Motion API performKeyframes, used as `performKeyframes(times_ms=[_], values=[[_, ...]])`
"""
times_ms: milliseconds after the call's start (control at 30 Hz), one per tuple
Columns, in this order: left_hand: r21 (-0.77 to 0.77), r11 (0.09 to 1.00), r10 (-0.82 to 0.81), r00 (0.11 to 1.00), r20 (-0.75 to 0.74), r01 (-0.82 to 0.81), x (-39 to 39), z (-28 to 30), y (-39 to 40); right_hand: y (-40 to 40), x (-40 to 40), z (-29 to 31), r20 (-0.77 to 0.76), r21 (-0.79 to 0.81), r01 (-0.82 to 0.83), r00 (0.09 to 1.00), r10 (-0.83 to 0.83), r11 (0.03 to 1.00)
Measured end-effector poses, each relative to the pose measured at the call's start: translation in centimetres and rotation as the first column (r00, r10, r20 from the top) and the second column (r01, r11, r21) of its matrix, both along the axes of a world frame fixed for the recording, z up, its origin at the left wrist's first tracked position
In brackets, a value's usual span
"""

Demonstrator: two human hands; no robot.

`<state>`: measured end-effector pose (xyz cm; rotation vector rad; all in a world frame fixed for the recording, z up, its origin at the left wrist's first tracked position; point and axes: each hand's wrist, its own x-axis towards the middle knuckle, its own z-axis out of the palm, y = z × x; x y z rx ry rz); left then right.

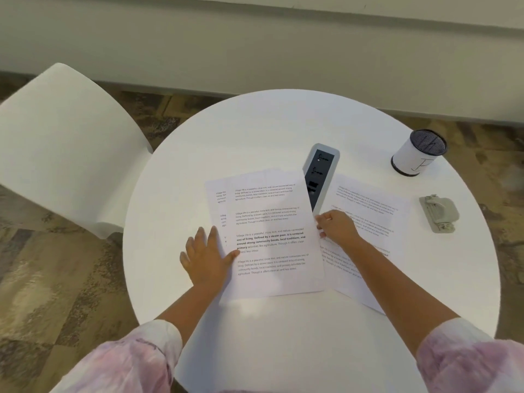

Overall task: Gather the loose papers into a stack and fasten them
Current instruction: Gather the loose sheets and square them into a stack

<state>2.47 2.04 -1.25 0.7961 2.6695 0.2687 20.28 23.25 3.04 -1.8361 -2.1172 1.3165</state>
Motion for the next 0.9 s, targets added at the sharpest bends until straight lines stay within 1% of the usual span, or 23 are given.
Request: performKeyframes(times_ms=[100,167,267,367,433,467,567,633,733,800,900], values=[[-0.008,1.000,0.003,1.000,-0.001,-0.003,0.4,0.1,0.2,-0.9,0.8,-0.3,0.175,-0.021,-0.069,0.982,0.071,0.997],[-0.019,1.000,0.004,1.000,-0.004,-0.004,0.4,0.2,0.2,-1.6,0.8,-0.6,0.192,-0.052,-0.078,0.978,0.087,0.996],[-0.024,1.000,-0.002,1.000,-0.011,0.001,0.5,0.3,0.2,-2.5,0.4,-0.8,0.129,-0.123,-0.056,0.989,0.071,0.991],[-0.028,1.000,-0.005,1.000,-0.005,0.005,0.6,0.5,0.2,-2.8,0.5,-0.7,-0.003,-0.245,0.075,0.997,-0.078,0.967],[-0.033,0.999,-0.004,1.000,-0.006,0.004,0.6,0.7,0.2,-2.8,0.9,-0.5,-0.050,-0.313,0.132,0.987,-0.155,0.940],[-0.036,0.999,-0.006,1.000,-0.010,0.006,0.6,0.7,0.3,-2.7,1.0,-0.3,-0.065,-0.348,0.139,0.983,-0.172,0.927],[-0.034,0.999,-0.006,1.000,-0.009,0.006,0.6,0.7,0.3,-2.8,1.1,-0.1,-0.085,-0.434,0.099,0.985,-0.150,0.895],[-0.031,1.000,0.001,1.000,-0.006,-0.001,0.7,0.6,0.3,-3.2,0.9,0.2,-0.100,-0.417,0.072,0.987,-0.124,0.906],[0.010,1.000,0.024,1.000,-0.002,-0.024,0.7,0.4,0.1,-3.7,0.8,0.3,-0.123,-0.307,0.039,0.989,-0.080,0.951],[0.074,0.996,0.048,0.999,0.001,-0.048,0.4,0.4,-0.2,-3.8,1.1,0.4,-0.126,-0.245,0.036,0.990,-0.068,0.969],[0.210,0.970,0.123,0.992,-0.002,-0.120,-0.2,0.5,-0.2,-3.6,1.8,0.6,-0.127,-0.200,0.078,0.986,-0.104,0.977]])
